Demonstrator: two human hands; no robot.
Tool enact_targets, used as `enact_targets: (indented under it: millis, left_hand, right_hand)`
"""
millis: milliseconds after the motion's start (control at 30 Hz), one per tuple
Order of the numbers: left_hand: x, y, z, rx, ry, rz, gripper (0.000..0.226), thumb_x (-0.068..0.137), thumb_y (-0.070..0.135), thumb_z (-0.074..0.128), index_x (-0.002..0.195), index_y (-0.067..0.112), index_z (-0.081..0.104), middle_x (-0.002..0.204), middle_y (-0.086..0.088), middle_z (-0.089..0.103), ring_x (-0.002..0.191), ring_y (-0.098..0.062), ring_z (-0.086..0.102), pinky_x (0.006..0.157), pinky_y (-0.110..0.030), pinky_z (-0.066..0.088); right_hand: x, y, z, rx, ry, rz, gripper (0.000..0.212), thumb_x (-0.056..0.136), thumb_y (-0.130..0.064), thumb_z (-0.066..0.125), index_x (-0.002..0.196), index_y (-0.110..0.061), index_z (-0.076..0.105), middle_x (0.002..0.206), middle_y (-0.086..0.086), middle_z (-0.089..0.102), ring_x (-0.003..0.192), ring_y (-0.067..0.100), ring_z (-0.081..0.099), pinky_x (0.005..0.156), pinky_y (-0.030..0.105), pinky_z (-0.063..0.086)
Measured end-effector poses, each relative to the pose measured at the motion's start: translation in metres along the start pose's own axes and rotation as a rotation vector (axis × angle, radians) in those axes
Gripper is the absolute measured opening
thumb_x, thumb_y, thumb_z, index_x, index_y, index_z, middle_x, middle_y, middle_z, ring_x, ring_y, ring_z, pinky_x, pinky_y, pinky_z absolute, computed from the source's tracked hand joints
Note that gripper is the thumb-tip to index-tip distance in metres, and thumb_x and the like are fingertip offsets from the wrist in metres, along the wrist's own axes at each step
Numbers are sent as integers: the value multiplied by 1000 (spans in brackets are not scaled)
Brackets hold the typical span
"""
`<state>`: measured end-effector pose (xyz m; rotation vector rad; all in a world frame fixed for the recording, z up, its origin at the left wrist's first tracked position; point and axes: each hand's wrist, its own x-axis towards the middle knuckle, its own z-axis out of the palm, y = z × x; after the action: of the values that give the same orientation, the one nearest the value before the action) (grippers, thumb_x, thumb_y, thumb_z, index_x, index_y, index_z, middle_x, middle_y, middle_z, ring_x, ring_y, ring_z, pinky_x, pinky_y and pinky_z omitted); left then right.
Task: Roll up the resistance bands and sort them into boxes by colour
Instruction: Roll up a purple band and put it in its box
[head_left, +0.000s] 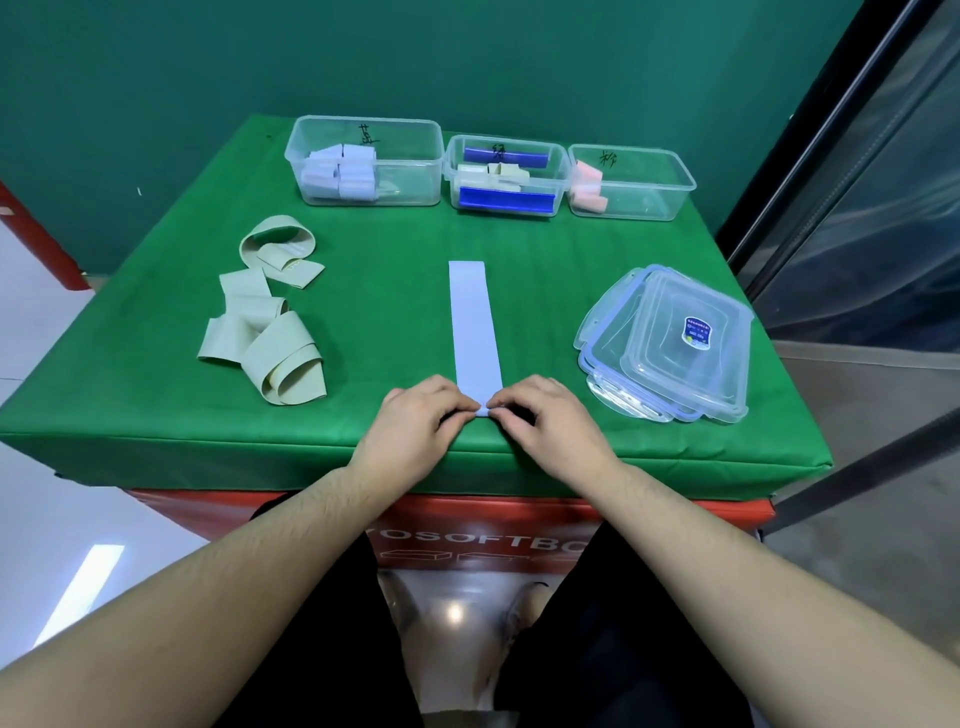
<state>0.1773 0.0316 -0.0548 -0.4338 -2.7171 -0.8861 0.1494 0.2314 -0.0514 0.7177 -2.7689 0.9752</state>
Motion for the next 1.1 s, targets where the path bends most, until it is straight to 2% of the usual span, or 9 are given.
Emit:
enact_targets:
  millis: [133,267,367,500,633,767,933,1100]
  left_hand:
    - [-2,0,4,43,17,-11,16,93,28,67,105,22,75,100,8,60,86,-13,59,79,-32,34]
    - [-1,1,4,58,11,-6,19,93,28,65,108,19,75,102,6,59,86,-15,60,78,-32,33]
    - [-1,1,2,83,-9,25,21,93,28,66,111,19,74,103,5,58,88,-14,60,77,-32,35]
    - [3,-2,-1,120,-32,91,22,92,25,67,111,17,73,102,3,60,85,-18,63,76,-37,45]
    - [6,-3,-1,150,-30,124,20,93,23,66,110,16,73,99,2,61,81,-20,64,73,-39,48]
    - [6,-3,-1,150,-25,100,22,95,27,63,113,19,72,101,4,62,85,-19,63,75,-38,47]
    - [8,-2,-1,117,-25,56,21,96,29,61,114,23,68,106,8,64,98,-16,61,79,-37,43]
    - [9,-5,0,119,-50,44,23,93,32,64,111,20,71,106,5,60,95,-16,61,81,-35,41]
  right_hand:
    - [0,-1,2,-132,49,-92,13,90,-25,70,99,-17,75,93,0,62,88,21,50,81,19,31]
    - [-1,1,5,-263,56,-177,20,90,-26,69,105,-14,73,100,1,62,91,25,51,84,35,44]
    - [-1,1,5,-276,52,-186,20,92,-24,67,107,-13,73,100,1,63,91,25,51,84,38,46]
    - [0,2,6,-281,61,-182,23,94,-26,64,110,-12,72,101,2,63,91,24,50,85,39,47]
    - [-1,1,5,-292,66,-185,32,95,-34,52,111,-13,72,102,2,61,92,22,45,84,38,44]
    - [0,2,4,-259,68,-193,22,94,-25,65,113,-15,70,100,1,63,88,23,50,83,34,42]
    - [2,4,5,-216,62,-166,16,93,-23,64,106,-16,69,100,-1,65,88,23,51,83,38,45]
    - [2,4,7,-245,101,-164,19,90,-24,67,106,-14,71,102,1,62,93,19,43,82,36,40]
